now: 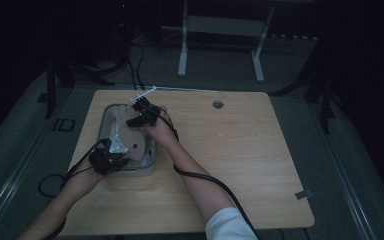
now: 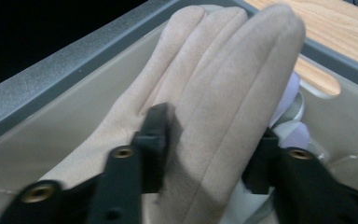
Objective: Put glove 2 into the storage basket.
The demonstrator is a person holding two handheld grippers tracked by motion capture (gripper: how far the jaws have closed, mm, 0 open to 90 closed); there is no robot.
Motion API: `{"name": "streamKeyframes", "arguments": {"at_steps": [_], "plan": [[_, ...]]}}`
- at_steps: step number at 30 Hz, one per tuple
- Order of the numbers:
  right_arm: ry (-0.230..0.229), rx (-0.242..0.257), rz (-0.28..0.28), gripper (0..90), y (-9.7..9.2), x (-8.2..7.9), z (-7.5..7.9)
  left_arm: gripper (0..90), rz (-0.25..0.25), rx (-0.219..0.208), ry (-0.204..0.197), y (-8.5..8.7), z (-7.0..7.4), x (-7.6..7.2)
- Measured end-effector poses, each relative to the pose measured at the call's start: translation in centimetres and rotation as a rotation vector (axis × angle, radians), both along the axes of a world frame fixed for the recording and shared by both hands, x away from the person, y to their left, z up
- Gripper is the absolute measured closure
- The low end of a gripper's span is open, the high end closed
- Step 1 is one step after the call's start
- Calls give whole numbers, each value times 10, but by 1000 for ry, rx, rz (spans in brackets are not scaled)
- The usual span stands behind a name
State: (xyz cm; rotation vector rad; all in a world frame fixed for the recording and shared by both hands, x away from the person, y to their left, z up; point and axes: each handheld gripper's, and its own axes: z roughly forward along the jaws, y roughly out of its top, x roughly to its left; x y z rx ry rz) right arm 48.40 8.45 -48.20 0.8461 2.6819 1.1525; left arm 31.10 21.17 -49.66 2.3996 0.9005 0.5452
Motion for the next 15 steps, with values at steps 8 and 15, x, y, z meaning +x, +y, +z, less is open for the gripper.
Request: {"name": "streamKeyframes", "arguments": {"at_steps": [8,15], "plan": [[-2,11,16,251,-19,-6,15,450,43,-131,-17,6,11,-4],[6,43,67,166,-39,-17,23,167,16,-206,-14,1,21,-10]]}}
